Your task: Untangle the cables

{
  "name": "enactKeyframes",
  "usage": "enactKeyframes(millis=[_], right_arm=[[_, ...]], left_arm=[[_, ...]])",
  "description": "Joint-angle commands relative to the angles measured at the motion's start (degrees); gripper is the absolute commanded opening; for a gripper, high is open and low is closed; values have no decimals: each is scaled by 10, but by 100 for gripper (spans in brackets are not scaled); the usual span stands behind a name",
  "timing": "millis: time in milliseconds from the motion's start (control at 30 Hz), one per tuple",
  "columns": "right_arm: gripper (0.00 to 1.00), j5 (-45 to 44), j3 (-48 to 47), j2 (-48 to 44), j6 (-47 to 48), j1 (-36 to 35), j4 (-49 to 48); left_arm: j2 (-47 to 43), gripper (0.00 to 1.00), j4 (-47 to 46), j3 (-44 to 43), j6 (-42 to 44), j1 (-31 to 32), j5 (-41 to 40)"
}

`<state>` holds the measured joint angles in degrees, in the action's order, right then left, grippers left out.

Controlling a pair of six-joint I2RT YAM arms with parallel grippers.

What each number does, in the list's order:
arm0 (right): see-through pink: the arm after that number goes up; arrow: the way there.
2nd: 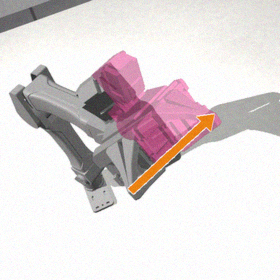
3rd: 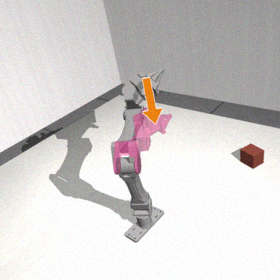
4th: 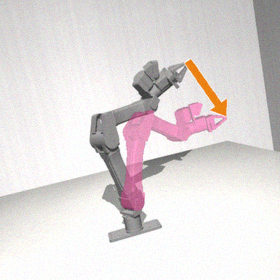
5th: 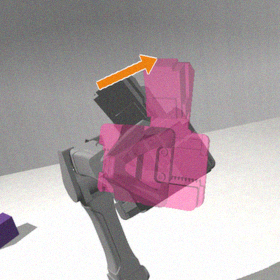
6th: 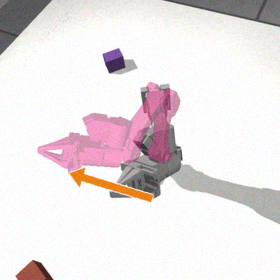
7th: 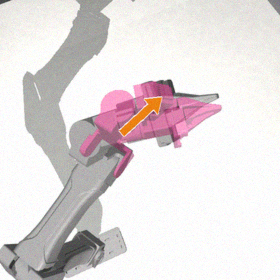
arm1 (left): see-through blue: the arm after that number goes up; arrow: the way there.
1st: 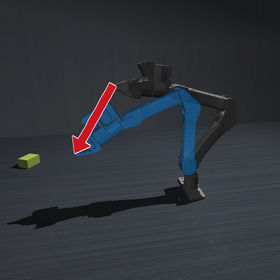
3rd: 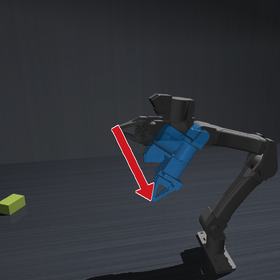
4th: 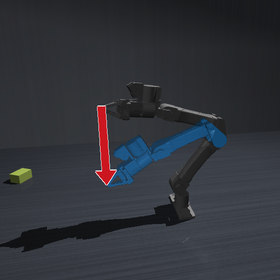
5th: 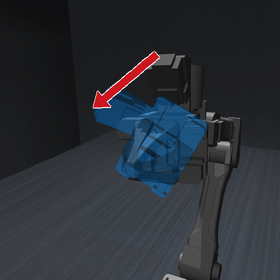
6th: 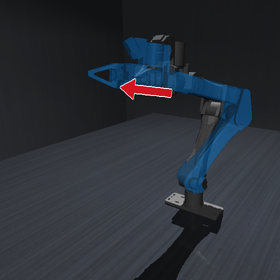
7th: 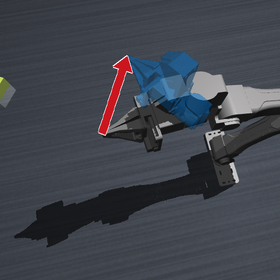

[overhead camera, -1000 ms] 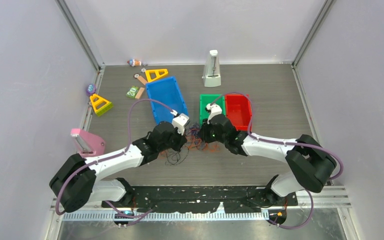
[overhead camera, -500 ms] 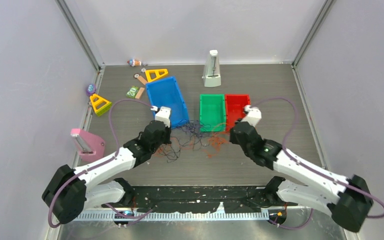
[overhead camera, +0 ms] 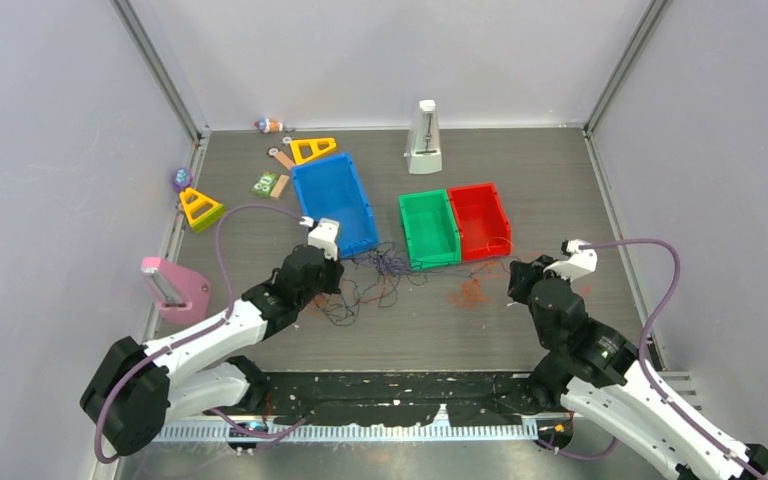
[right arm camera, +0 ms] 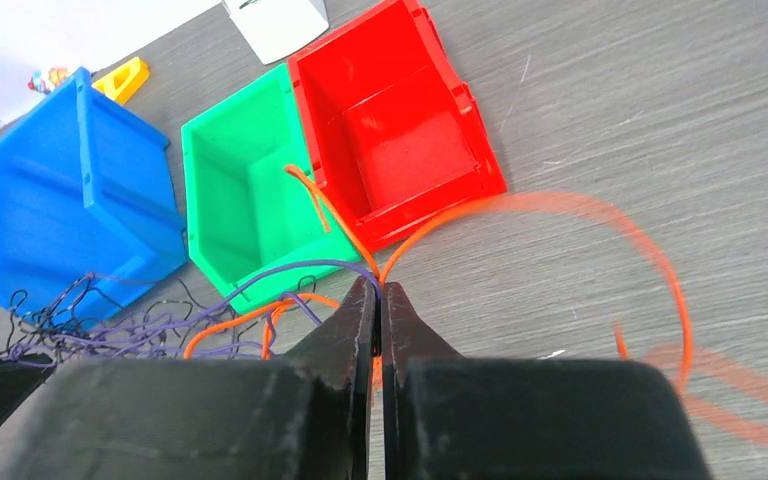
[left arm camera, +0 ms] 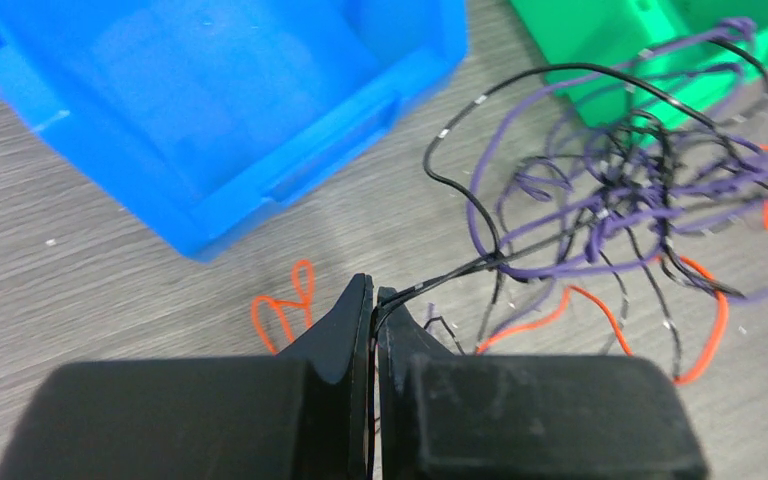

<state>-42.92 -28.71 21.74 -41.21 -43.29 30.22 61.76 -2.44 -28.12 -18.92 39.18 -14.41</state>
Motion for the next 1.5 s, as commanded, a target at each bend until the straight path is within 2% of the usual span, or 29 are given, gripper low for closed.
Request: enactKeyframes(millis=[0,67,100,200,233,267,333,400,500,733,933,1000,1067,1133,1233,1300,1367,1433,1467], right_arm=[[5,47,-40,6,74,3,-12],[6,128,-42,23,127,3,-38],[11,156,-42,30,137,3,-47],[20,258,-52,71,155,3,-63],[29,272,-53,79,158,3,-63],[47,294,-55,93,161,3,-64],[74,306,-53,106,159,3,-63],[82,304,-47,112,157,3,-71],[84,301,-40,126,159,3,-93],[80,332,-37,197,174,3,-153],[78,369,-35,246,175,3,-205],[78,378,-33,258,175,3,-218],[77,385,-30,275,173,3,-232],[76,399,-25,292,173,3,-251],[76,412,-22,321,170,3,-274],[76,419,-22,341,170,3,-288],[76,420,-18,358,168,3,-307],[76,420,-14,374,167,4,-328],[75,420,-13,386,167,3,-336]], left_arm=[[-23,16,-71,20,29,-5,101],[-28,44,-84,24,33,-5,130],[-29,53,-92,28,33,-5,139],[-30,69,-114,37,35,-5,173],[-27,71,-118,36,36,-5,185],[-22,74,-122,34,37,-5,198],[-6,76,-122,24,41,-5,220],[17,77,-124,8,47,-4,246],[41,78,-111,-15,54,-4,261],[70,78,-113,-35,74,12,300],[161,69,-33,-112,78,15,293],[188,48,-18,-131,77,17,289],[205,38,-7,-144,75,18,286],[222,38,9,-158,73,19,278],[251,43,39,-180,73,20,282],[264,40,52,-189,73,22,285],[270,27,58,-194,74,23,289],[273,6,62,-198,77,23,296],[272,0,62,-197,77,23,300]])
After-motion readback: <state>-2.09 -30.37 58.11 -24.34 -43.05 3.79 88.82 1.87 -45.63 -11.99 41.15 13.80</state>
